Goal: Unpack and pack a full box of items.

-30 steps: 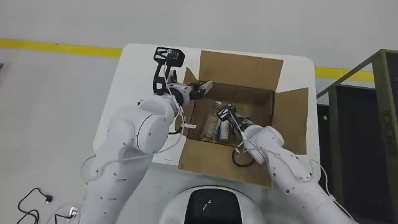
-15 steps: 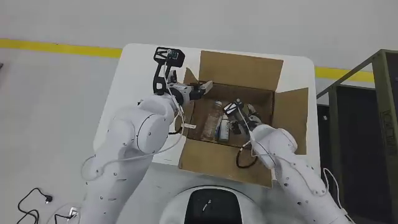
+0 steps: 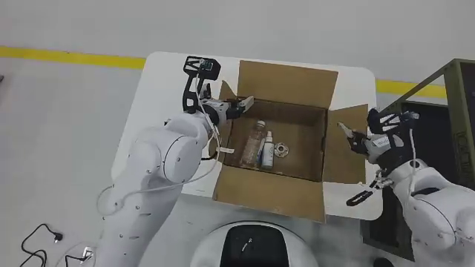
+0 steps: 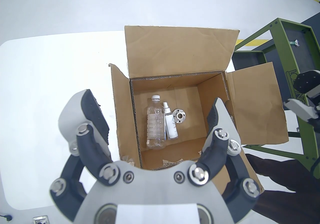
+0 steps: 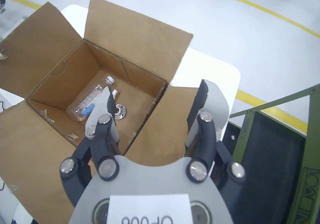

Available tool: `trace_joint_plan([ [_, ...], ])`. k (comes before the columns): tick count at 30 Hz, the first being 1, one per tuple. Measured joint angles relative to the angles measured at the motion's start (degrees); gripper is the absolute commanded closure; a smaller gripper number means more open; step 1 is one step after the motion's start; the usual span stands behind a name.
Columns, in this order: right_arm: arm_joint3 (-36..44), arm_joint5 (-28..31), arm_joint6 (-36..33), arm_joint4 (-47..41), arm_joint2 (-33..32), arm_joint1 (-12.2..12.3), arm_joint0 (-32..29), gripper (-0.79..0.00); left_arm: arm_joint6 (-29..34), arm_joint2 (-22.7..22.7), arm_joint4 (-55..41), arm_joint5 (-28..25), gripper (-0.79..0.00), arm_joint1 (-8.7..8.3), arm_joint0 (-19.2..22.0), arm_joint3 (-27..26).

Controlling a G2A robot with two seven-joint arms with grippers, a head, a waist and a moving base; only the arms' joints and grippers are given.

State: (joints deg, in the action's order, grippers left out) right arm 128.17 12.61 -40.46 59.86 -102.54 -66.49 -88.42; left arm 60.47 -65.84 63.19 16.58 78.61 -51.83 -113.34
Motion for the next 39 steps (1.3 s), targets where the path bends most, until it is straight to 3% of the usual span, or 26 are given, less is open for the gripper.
trace_joint_plan([
  [4, -3.3, 5.0, 8.0, -6.8, -10.0, 0.0, -6.7, 0.000, 0.0, 0.0, 0.0, 0.0, -0.785, 0.00, 0.0, 0.0],
  [10, -8.7, 10.1, 17.7, -8.2, -17.1, -0.3, -13.2, 0.000, 0.0, 0.0, 0.0, 0.0, -0.785, 0.00, 0.0, 0.0],
  [18, -16.0, 10.6, 20.5, -12.1, -15.0, -0.5, -13.3, 0.000, -1.8, 0.3, 1.7, -2.0, -0.785, -0.23, -1.1, 0.0],
  [21, -17.6, 9.5, 20.1, -11.7, -13.2, -0.5, -12.6, 0.000, -4.7, 1.2, 10.1, -3.6, -0.785, -0.66, -2.9, -1.0],
  [29, -21.7, 7.5, 18.0, -9.6, -8.4, -0.4, -9.2, 0.000, -9.1, -0.2, 24.9, 1.2, -0.785, -0.97, -7.6, -1.6],
  [30, -22.3, 7.2, 18.0, -9.5, -7.8, -0.4, -8.7, 0.000, -9.3, -0.6, 26.3, 2.2, -0.625, -0.97, -8.3, -1.3],
  [31, -22.7, 7.1, 18.0, -9.7, -7.4, -0.4, -8.4, 0.000, -9.3, -1.0, 26.8, 2.9, -0.376, -0.95, -8.8, -1.1],
  [32, -23.2, 7.0, 18.0, -10.0, -7.0, -0.4, -8.1, 0.000, -9.2, -1.4, 27.1, 3.5, -0.215, -0.92, -9.2, -0.9],
  [34, -24.1, 6.8, 18.0, -10.8, -6.1, -0.4, -7.3, 0.000, -9.0, -2.0, 27.5, 4.5, 0.000, -0.83, -10.1, -0.1],
  [39, -25.1, 6.8, 18.1, -13.0, -4.1, -0.4, -5.5, 0.000, -10.4, -1.0, 28.4, 3.7, 0.000, -0.58, -11.9, 2.2],
])
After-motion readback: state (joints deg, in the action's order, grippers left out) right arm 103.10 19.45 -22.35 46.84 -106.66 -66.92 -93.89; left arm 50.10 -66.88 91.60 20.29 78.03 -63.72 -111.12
